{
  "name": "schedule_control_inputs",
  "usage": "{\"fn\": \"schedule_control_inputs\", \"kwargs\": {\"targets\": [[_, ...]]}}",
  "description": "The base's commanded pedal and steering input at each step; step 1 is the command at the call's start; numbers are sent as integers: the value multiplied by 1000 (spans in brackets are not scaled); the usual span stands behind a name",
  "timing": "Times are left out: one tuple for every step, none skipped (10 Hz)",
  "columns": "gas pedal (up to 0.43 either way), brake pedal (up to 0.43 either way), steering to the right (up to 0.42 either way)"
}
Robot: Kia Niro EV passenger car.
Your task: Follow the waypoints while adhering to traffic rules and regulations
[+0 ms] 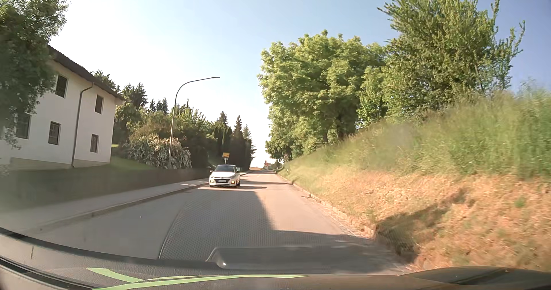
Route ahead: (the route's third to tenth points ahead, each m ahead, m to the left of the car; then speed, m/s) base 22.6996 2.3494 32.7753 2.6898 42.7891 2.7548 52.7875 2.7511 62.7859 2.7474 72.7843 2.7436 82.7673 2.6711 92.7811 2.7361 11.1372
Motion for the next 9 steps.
{"fn": "schedule_control_inputs", "kwargs": {"targets": [[169, 0, 0], [169, 0, 0], [169, 0, -1], [177, 0, -3], [177, 0, -4], [177, 0, -4], [177, 0, -4], [177, 0, -4], [177, 0, -5]]}}
